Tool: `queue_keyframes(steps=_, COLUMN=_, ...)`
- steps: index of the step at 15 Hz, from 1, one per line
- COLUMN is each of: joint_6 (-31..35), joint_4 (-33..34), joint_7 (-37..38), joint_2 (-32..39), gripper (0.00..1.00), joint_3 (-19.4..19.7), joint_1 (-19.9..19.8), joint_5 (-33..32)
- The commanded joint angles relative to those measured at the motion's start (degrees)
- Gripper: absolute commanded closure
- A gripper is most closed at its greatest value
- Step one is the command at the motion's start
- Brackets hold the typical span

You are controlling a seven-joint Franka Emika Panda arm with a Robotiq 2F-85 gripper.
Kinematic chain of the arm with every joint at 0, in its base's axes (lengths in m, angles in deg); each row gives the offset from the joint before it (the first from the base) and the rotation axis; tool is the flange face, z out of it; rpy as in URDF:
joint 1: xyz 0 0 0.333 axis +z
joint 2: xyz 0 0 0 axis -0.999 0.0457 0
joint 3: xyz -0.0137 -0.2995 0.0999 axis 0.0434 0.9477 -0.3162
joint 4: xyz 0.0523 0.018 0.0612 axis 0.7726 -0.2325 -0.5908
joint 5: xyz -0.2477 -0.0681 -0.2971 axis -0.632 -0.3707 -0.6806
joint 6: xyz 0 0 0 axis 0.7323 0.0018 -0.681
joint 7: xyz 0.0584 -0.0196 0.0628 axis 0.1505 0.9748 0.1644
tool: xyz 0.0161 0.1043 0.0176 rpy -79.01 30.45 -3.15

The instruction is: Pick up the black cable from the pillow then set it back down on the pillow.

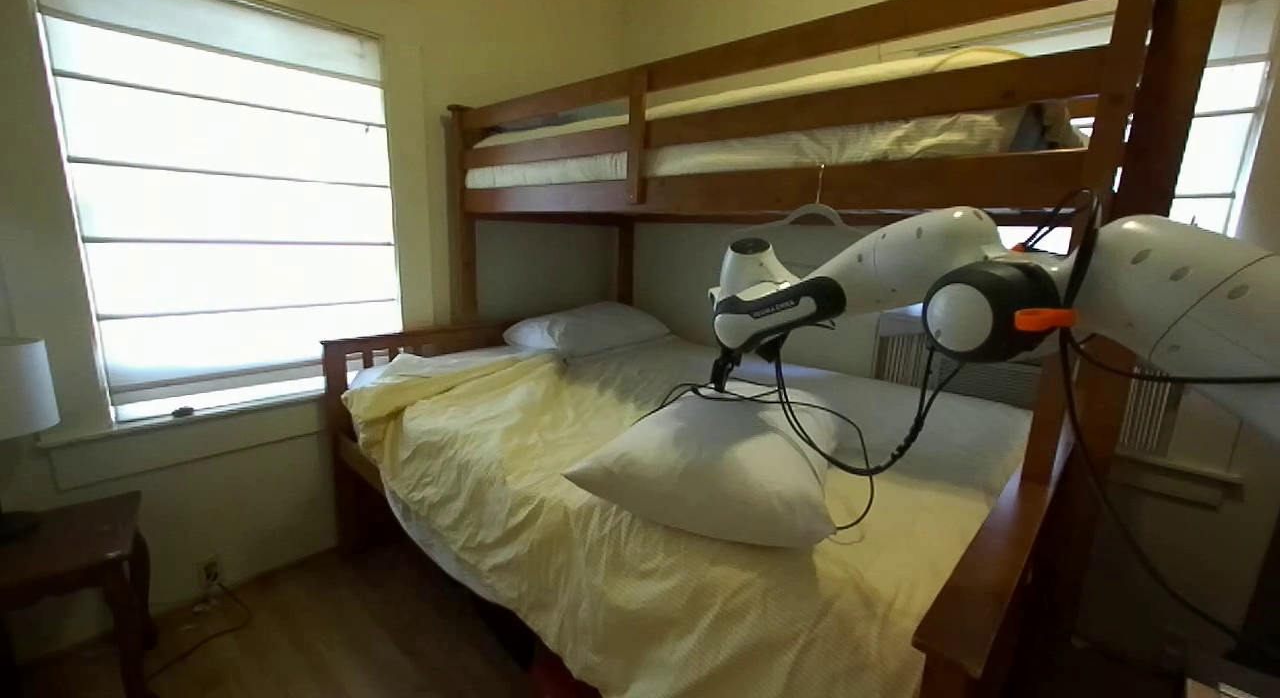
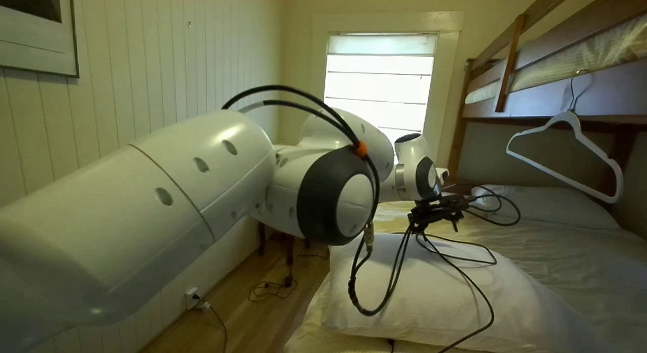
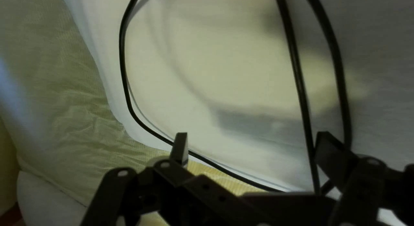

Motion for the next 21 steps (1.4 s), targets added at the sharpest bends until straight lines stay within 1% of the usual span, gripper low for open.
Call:
queue_keyframes(steps=1, joint_6=-0.10, joint_4=2.40, joint_7=0.52, joint_2=2.35, gripper=0.00, joint_3=0.39, joint_1=0.25, joint_5=-0.17)
queue_keyframes(steps=5, joint_6=-0.13, joint_4=2.39, joint_7=0.61, joint_2=2.95, gripper=0.00, joint_3=0.34, joint_1=0.38, joint_5=-0.07)
queue_keyframes(steps=6, joint_6=-0.27, joint_4=2.70, joint_7=1.13, joint_2=3.18, gripper=0.07, joint_3=0.47, joint_1=0.31, joint_5=0.06)
queue_keyframes(steps=7, joint_6=-0.23, joint_4=2.87, joint_7=1.31, joint_2=3.27, gripper=0.26, joint_3=0.43, joint_1=0.17, joint_5=0.20)
queue_keyframes(steps=8, joint_6=-0.19, joint_4=2.89, joint_7=1.51, joint_2=3.21, gripper=0.32, joint_3=0.39, joint_1=0.06, joint_5=0.28)
queue_keyframes(steps=11, joint_6=-0.38, joint_4=3.11, joint_7=2.61, joint_2=3.18, gripper=0.56, joint_3=0.53, joint_1=0.03, joint_5=0.25)
queue_keyframes(steps=13, joint_6=-0.93, joint_4=3.22, joint_7=3.52, joint_2=3.15, gripper=0.68, joint_3=0.53, joint_1=0.01, joint_5=0.34)
queue_keyframes(steps=16, joint_6=-2.34, joint_4=3.33, joint_7=5.09, joint_2=3.02, gripper=0.90, joint_3=0.35, joint_1=-0.09, joint_5=0.73)
queue_keyframes(steps=17, joint_6=-3.70, joint_4=3.36, joint_7=5.41, joint_2=2.88, gripper=0.96, joint_3=-0.07, joint_1=-0.27, joint_5=1.21)
queue_keyframes(steps=18, joint_6=-5.60, joint_4=3.43, joint_7=5.58, joint_2=2.69, gripper=0.99, joint_3=-0.69, joint_1=-0.55, joint_5=1.97)
queue_keyframes(steps=19, joint_6=-8.28, joint_4=4.26, joint_7=5.25, joint_2=2.86, gripper=1.00, joint_3=-0.43, joint_1=-0.52, joint_5=4.65)
queue_keyframes(steps=21, joint_6=-11.28, joint_4=5.39, joint_7=6.07, joint_2=2.81, gripper=1.00, joint_3=-2.20, joint_1=-1.82, joint_5=8.77)
